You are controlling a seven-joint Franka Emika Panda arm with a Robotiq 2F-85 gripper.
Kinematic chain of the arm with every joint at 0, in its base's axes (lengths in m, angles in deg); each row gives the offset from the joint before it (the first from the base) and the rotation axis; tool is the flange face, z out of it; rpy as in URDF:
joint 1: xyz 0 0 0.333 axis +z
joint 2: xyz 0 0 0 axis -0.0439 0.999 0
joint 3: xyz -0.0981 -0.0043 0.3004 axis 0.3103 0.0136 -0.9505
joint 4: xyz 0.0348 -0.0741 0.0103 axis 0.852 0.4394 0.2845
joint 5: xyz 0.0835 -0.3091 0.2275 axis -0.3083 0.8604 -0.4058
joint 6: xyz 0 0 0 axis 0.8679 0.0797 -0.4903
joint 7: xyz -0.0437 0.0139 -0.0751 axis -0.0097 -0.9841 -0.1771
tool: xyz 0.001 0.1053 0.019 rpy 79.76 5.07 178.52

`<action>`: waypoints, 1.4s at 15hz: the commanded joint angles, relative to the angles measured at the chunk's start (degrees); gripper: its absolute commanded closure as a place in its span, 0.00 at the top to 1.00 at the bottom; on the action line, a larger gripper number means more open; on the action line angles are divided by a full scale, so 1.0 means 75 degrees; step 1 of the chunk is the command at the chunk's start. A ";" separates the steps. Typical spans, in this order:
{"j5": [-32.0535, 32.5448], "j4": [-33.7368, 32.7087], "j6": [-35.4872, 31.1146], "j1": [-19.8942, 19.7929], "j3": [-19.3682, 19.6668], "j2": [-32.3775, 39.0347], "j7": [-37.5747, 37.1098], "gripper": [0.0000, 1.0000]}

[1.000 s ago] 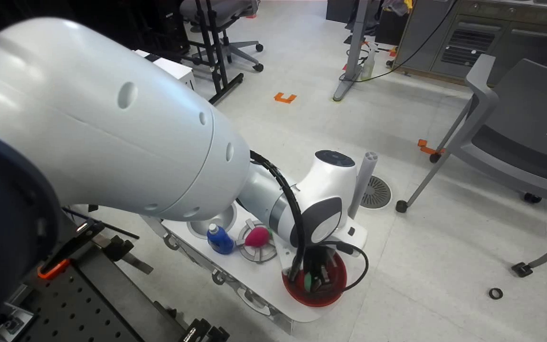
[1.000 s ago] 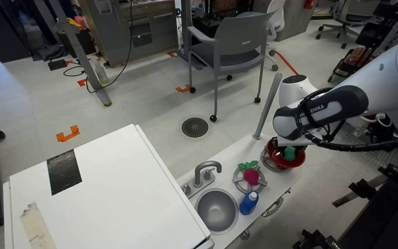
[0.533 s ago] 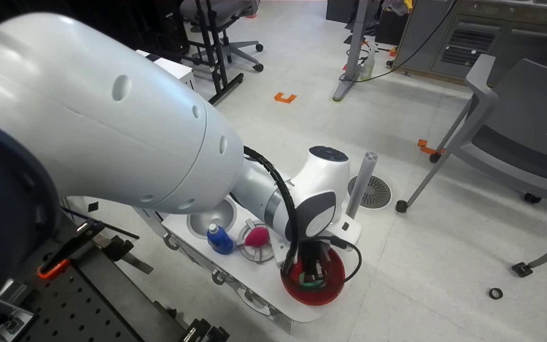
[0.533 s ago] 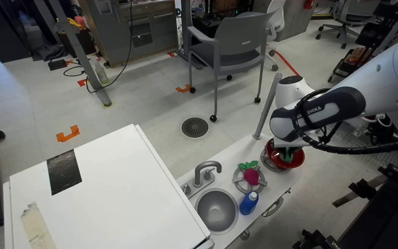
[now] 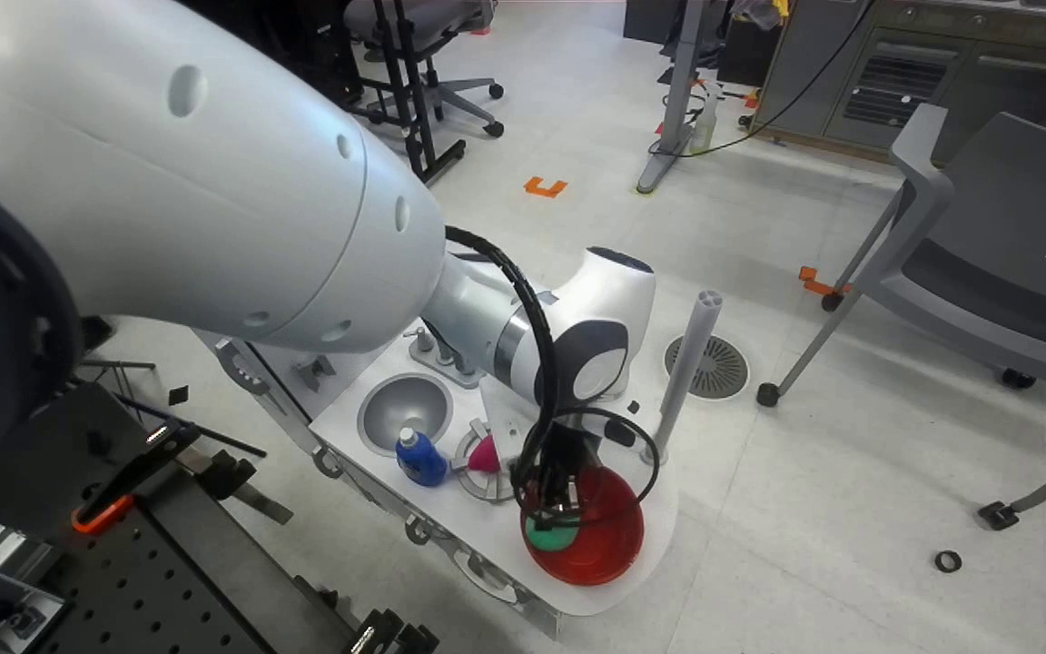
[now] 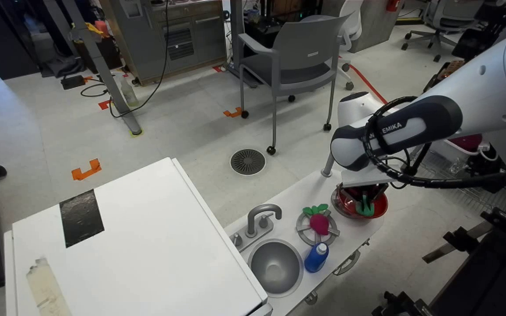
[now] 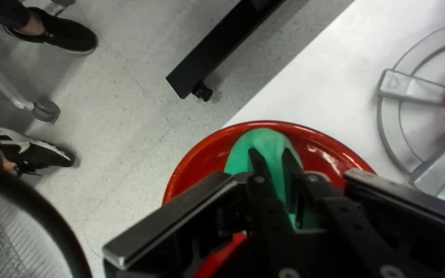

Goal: Remove the green plushie from the orange bowl

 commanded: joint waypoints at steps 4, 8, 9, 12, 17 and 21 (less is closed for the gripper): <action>0.0311 0.1830 0.0199 0.0498 0.0225 -0.1607 0.0107 0.03; 0.0150 0.3063 -0.0191 0.0552 -0.0319 -0.2384 0.1007 0.03; 0.0127 0.3322 -0.0315 0.0547 -0.0475 -0.2507 0.1244 0.03; -0.0071 0.3442 -0.0690 0.0447 -0.0917 -0.2324 0.1910 0.03; -0.0272 0.2501 -0.0648 0.0380 -0.0999 -0.1257 0.2138 0.03; -0.0301 0.1509 -0.0445 0.0353 -0.0857 -0.0375 0.1916 0.03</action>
